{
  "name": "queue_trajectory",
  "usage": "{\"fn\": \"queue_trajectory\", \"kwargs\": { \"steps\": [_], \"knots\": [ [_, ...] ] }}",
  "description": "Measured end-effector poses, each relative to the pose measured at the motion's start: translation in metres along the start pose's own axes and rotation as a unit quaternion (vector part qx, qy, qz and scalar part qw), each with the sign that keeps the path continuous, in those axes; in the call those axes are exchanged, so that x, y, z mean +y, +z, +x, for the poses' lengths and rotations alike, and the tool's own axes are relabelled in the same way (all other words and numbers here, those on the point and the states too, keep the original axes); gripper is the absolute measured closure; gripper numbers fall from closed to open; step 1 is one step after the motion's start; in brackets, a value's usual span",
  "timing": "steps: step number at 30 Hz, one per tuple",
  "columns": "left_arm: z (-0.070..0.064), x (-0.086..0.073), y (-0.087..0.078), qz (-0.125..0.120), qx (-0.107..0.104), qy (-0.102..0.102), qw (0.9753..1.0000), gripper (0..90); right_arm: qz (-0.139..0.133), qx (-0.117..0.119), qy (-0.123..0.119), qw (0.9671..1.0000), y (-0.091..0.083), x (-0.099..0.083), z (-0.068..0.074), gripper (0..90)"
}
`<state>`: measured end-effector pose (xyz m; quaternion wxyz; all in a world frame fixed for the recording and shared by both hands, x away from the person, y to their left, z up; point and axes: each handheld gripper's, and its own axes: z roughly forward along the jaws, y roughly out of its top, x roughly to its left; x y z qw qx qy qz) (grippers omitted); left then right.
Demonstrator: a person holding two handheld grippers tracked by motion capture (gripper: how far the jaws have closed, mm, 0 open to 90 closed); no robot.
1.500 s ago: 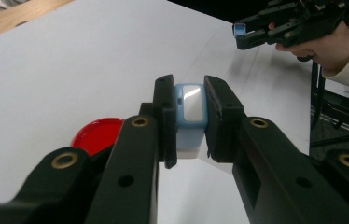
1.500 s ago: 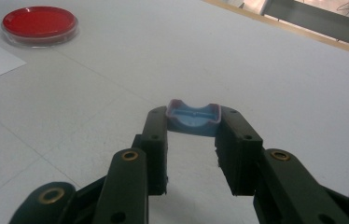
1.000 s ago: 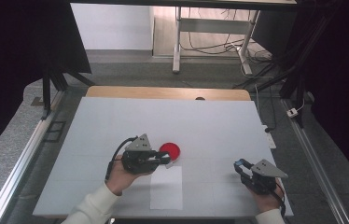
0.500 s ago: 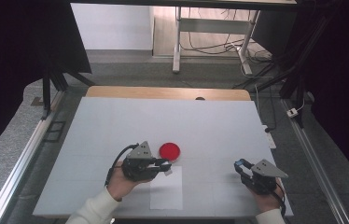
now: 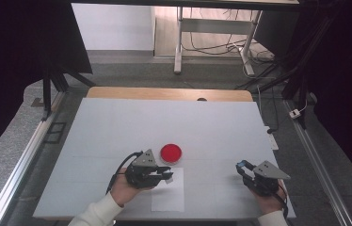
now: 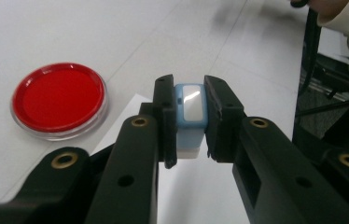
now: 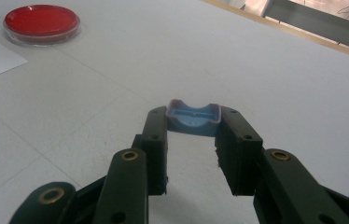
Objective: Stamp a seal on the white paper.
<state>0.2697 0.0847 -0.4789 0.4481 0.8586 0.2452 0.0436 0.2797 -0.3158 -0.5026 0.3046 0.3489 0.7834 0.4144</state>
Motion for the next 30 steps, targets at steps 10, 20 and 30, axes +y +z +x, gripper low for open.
{"fn": "queue_trajectory", "kwargs": {
  "steps": [10, 20, 30],
  "knots": [
    [0.000, -0.010, 0.008, 0.015, 0.002, -0.001, 0.9999, 75.1, 0.001, 0.000, 0.000, 1.0000, -0.001, 0.000, 0.000, 65.1],
    [-0.002, -0.013, 0.015, 0.024, 0.013, 0.008, 0.9996, 75.1, 0.001, 0.001, -0.001, 1.0000, 0.000, 0.000, 0.000, 65.1],
    [-0.001, -0.016, 0.019, 0.022, 0.030, 0.013, 0.9992, 75.1, 0.001, 0.001, -0.002, 1.0000, 0.000, 0.000, 0.001, 65.1]
  ]
}}
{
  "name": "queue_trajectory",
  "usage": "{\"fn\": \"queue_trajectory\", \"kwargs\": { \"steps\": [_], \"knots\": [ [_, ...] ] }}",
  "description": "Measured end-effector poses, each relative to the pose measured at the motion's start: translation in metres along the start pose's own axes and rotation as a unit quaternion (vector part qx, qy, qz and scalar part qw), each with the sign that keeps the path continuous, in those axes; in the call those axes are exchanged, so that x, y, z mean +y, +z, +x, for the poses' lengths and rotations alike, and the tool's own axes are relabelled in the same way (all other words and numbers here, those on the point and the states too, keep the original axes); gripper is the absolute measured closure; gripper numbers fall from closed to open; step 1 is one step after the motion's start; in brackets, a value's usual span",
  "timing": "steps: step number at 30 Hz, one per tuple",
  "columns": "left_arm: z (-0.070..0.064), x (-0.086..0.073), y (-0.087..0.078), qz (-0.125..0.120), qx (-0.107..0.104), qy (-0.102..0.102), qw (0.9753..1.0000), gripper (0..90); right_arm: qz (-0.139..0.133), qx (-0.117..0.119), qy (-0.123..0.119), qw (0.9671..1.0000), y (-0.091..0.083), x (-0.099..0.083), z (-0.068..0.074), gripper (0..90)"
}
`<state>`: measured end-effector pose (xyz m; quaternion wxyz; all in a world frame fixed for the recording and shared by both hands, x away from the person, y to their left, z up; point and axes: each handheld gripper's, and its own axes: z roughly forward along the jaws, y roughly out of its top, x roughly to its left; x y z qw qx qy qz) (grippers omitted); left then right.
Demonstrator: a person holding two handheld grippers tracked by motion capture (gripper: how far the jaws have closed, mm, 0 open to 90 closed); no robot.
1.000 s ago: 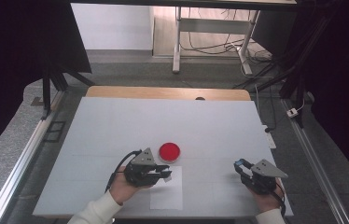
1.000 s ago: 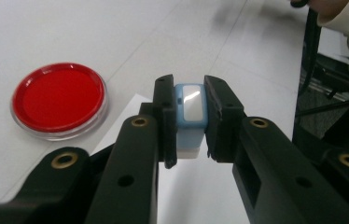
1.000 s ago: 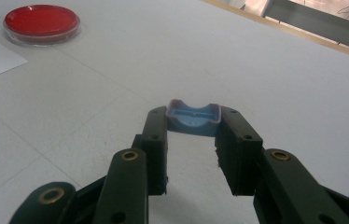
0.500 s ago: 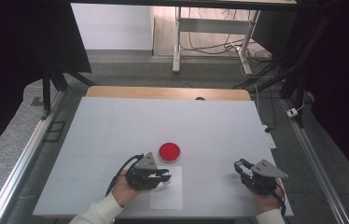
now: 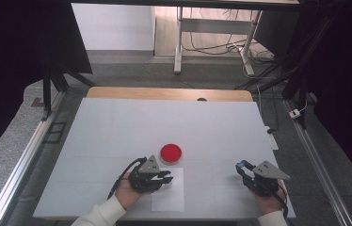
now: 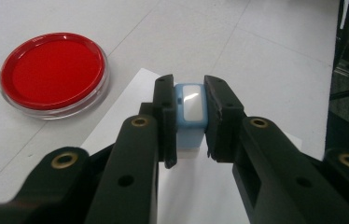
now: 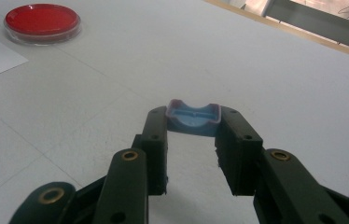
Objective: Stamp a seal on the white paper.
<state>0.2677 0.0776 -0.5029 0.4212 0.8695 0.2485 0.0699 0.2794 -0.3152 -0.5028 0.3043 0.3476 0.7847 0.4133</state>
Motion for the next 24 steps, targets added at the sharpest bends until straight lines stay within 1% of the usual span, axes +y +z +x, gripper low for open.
{"fn": "queue_trajectory", "kwargs": {
  "steps": [12, 19, 20, 24],
  "knots": [
    [0.0014, -0.0037, 0.0057, 0.003, 0.012, -0.001, 0.9999, 75.1, 0.000, 0.000, 0.000, 1.0000, -0.0002, 0.0001, -0.0002, 65.1],
    [0.0005, -0.0040, 0.0076, 0.005, 0.010, 0.004, 0.9999, 75.1, 0.002, -0.004, -0.001, 1.0000, -0.0007, 0.0003, -0.0001, 65.1],
    [0.0003, -0.0040, 0.0080, 0.006, 0.011, 0.004, 0.9999, 75.2, -0.001, 0.000, 0.000, 1.0000, -0.0003, 0.0001, -0.0002, 65.1],
    [-0.0005, -0.0039, 0.0099, 0.008, 0.013, 0.005, 0.9999, 75.1, -0.001, -0.001, 0.000, 1.0000, -0.0002, 0.0001, -0.0002, 65.1]
  ]
}}
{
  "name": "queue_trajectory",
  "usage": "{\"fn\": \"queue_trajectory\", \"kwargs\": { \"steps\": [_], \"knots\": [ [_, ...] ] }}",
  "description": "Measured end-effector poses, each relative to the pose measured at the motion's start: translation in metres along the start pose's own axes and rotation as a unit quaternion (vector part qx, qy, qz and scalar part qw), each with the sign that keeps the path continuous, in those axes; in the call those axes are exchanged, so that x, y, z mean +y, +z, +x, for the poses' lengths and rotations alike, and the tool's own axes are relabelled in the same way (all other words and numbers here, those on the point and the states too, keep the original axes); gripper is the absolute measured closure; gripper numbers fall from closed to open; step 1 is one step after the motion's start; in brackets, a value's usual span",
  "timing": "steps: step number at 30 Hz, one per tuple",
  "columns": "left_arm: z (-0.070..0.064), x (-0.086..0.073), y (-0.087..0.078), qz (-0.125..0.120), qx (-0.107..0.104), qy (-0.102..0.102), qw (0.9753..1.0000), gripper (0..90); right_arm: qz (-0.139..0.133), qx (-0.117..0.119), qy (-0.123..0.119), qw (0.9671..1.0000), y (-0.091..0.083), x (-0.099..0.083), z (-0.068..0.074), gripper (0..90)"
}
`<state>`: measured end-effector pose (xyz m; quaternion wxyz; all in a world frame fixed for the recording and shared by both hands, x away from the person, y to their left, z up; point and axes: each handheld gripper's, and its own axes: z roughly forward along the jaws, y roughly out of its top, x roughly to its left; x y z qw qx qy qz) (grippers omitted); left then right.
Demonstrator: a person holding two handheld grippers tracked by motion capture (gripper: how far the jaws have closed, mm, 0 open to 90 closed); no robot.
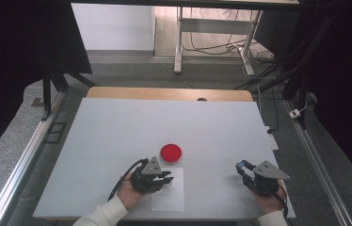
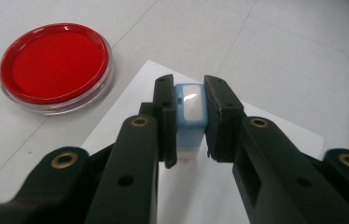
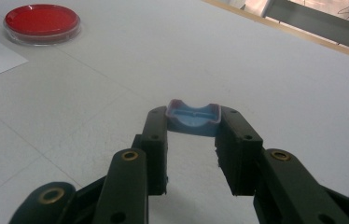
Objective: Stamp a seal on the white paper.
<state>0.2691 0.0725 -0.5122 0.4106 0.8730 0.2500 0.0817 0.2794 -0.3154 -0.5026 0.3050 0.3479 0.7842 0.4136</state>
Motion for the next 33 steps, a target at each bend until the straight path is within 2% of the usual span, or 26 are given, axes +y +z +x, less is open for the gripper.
{"fn": "queue_trajectory", "kwargs": {
  "steps": [14, 26, 33],
  "knots": [
    [-0.0016, 0.0006, 0.0003, 0.004, 0.002, 0.008, 1.0000, 75.2, 0.000, 0.001, 0.000, 1.0000, 0.0000, -0.0001, -0.0001, 65.1],
    [-0.0052, 0.0031, 0.0018, 0.019, 0.012, 0.022, 0.9995, 75.3, 0.000, 0.000, 0.000, 1.0000, 0.0000, -0.0001, 0.0000, 65.2],
    [-0.0048, 0.0028, 0.0026, 0.024, 0.011, 0.023, 0.9994, 75.4, 0.001, -0.001, 0.000, 1.0000, -0.0005, 0.0000, -0.0003, 65.2]
  ]
}}
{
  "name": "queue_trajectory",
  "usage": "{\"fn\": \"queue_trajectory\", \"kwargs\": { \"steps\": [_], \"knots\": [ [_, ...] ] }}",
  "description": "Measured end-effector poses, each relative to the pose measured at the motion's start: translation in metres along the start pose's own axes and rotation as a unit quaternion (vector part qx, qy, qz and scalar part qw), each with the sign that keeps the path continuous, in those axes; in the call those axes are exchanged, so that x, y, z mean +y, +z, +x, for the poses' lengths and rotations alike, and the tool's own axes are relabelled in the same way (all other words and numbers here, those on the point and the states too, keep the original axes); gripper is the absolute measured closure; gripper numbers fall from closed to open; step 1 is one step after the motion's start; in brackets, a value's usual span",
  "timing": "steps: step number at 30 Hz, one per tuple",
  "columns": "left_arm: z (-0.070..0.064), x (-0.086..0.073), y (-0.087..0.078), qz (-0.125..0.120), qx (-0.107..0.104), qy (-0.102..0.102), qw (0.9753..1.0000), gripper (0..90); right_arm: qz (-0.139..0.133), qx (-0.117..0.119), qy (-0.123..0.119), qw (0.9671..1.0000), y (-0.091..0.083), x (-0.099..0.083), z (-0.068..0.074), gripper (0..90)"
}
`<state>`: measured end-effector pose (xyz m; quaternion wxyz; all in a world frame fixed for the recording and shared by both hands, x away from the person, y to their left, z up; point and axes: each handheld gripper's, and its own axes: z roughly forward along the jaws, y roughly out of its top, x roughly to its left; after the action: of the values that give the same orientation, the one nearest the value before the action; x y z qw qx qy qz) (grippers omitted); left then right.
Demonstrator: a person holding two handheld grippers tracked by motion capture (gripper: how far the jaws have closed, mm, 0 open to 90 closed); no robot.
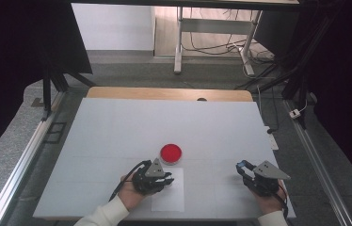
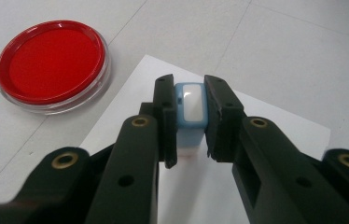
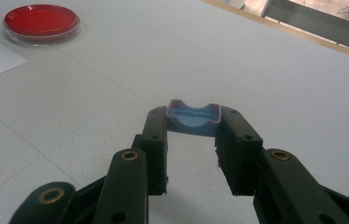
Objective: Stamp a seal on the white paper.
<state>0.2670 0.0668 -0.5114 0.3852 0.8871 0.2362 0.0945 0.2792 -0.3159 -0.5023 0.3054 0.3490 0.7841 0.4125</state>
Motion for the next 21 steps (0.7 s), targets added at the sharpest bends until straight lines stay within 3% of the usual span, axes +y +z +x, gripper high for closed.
{"fn": "queue_trajectory", "kwargs": {
  "steps": [21],
  "knots": [
    [0.0012, 0.0017, 0.0020, 0.012, -0.004, -0.001, 0.9999, 75.7, 0.000, 0.000, -0.002, 1.0000, -0.0001, 0.0004, 0.0008, 65.1]
  ]
}}
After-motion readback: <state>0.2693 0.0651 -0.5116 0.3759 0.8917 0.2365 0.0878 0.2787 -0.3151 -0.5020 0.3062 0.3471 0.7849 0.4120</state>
